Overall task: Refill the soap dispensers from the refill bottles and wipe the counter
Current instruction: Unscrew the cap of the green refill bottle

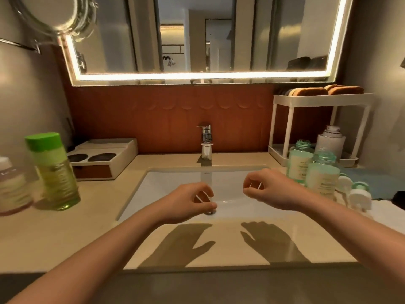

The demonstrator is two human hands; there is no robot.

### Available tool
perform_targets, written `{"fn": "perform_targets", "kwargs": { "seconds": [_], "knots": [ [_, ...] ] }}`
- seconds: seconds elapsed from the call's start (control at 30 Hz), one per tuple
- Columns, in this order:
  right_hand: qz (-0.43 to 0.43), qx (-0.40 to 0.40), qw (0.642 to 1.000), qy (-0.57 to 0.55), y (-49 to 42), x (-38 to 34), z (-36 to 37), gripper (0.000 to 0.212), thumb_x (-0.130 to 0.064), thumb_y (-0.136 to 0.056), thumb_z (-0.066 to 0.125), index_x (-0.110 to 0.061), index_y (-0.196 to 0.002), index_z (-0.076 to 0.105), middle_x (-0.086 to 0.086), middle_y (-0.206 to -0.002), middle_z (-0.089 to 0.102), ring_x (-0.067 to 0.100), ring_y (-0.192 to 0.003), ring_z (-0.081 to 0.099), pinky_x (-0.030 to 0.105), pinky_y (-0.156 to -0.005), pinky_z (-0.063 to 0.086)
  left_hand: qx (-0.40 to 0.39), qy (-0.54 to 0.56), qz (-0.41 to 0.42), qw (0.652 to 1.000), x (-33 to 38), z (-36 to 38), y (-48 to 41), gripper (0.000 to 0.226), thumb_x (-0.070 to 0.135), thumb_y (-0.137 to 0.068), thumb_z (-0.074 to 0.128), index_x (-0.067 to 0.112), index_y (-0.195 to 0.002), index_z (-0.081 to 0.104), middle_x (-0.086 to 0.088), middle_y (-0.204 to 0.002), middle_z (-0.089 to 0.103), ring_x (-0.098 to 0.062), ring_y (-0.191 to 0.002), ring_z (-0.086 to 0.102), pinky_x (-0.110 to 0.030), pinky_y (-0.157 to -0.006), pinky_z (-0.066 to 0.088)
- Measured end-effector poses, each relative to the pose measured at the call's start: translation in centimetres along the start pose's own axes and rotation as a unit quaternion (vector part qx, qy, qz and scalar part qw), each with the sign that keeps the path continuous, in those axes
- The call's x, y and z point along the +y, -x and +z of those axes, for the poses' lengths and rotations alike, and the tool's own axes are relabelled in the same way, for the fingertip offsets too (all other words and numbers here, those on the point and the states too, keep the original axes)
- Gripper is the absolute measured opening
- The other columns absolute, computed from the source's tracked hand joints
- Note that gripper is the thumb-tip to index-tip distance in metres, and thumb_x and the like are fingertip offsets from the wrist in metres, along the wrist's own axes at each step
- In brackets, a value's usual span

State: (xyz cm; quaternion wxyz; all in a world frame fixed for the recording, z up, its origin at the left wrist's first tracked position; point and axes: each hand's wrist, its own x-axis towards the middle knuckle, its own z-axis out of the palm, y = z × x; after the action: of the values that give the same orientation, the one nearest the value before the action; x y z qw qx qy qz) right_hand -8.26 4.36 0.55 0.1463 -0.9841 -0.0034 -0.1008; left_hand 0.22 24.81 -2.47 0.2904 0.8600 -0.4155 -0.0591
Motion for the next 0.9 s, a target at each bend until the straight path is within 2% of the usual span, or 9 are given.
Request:
{"fn": "perform_targets", "kwargs": {
  "seconds": [0.13, 0.27, 0.43, 0.63, 0.73, 0.83, 0.9],
  "knots": [
    [-0.053, -0.054, 0.997, 0.019, -2.8, -4.7, 2.7, 0.015, -0.034, -0.090, 0.054, -0.023, -0.097, 0.062, -0.008, -0.093, 0.061, 0.005, -0.083, 0.057, 0.025, -0.076, 0.053, 0.032, -0.044, -0.049, 0.997, -3.7, -3.0, 4.7, 0.025, 0.034, -0.094, 0.048, 0.025, -0.116, 0.052, 0.007, -0.116, 0.056, -0.004, -0.102, 0.054, -0.012, -0.081, 0.044],
    [-0.113, -0.088, 0.989, 0.041, -5.6, -9.2, 5.0, 0.018, -0.036, -0.090, 0.053, -0.023, -0.099, 0.062, -0.006, -0.094, 0.063, 0.009, -0.084, 0.059, 0.028, -0.075, 0.053, 0.076, -0.056, -0.104, 0.990, -7.4, -5.8, 8.8, 0.023, 0.030, -0.095, 0.046, 0.023, -0.116, 0.054, 0.010, -0.113, 0.055, -0.004, -0.101, 0.053, -0.009, -0.077, 0.041],
    [-0.163, -0.112, 0.978, 0.066, -8.4, -14.1, 6.8, 0.022, -0.036, -0.092, 0.052, -0.022, -0.105, 0.061, -0.007, -0.096, 0.060, 0.009, -0.085, 0.056, 0.021, -0.069, 0.046, 0.157, -0.055, -0.187, 0.968, -12.3, -8.2, 12.4, 0.026, 0.032, -0.091, 0.054, 0.022, -0.115, 0.054, 0.007, -0.117, 0.055, -0.010, -0.105, 0.054, -0.024, -0.084, 0.046],
    [-0.194, -0.110, 0.970, 0.099, -12.9, -20.8, 8.5, 0.028, -0.040, -0.092, 0.050, -0.018, -0.104, 0.061, 0.002, -0.106, 0.062, 0.018, -0.092, 0.057, 0.034, -0.083, 0.050, 0.303, 0.002, -0.274, 0.913, -16.9, -12.0, 14.4, 0.045, 0.031, -0.084, 0.065, 0.011, -0.123, 0.050, -0.004, -0.124, 0.052, -0.013, -0.105, 0.049, -0.024, -0.082, 0.040],
    [-0.195, -0.116, 0.968, 0.104, -15.1, -23.6, 9.1, 0.036, -0.043, -0.092, 0.048, -0.012, -0.104, 0.062, 0.006, -0.103, 0.065, 0.022, -0.090, 0.059, 0.035, -0.080, 0.052, 0.369, 0.067, -0.295, 0.879, -19.1, -13.1, 14.4, 0.061, 0.032, -0.081, 0.068, 0.014, -0.132, 0.040, -0.007, -0.136, 0.042, -0.017, -0.113, 0.046, -0.032, -0.091, 0.042],
    [-0.198, -0.075, 0.973, 0.092, -17.2, -26.4, 9.0, 0.042, -0.046, -0.093, 0.046, -0.009, -0.110, 0.058, 0.011, -0.105, 0.064, 0.026, -0.093, 0.060, 0.038, -0.080, 0.051, 0.443, 0.116, -0.289, 0.841, -20.5, -14.3, 13.6, 0.068, 0.029, -0.080, 0.071, 0.017, -0.135, 0.032, -0.006, -0.139, 0.035, -0.013, -0.111, 0.039, -0.036, -0.096, 0.038],
    [-0.195, -0.039, 0.978, 0.069, -18.6, -28.2, 8.9, 0.047, -0.047, -0.093, 0.045, -0.010, -0.120, 0.052, 0.013, -0.117, 0.060, 0.029, -0.102, 0.057, 0.040, -0.085, 0.049, 0.474, 0.130, -0.286, 0.823, -21.1, -15.4, 12.7, 0.076, 0.027, -0.078, 0.072, 0.020, -0.139, 0.026, -0.005, -0.143, 0.031, -0.018, -0.123, 0.038, -0.040, -0.101, 0.036]
  ]
}}
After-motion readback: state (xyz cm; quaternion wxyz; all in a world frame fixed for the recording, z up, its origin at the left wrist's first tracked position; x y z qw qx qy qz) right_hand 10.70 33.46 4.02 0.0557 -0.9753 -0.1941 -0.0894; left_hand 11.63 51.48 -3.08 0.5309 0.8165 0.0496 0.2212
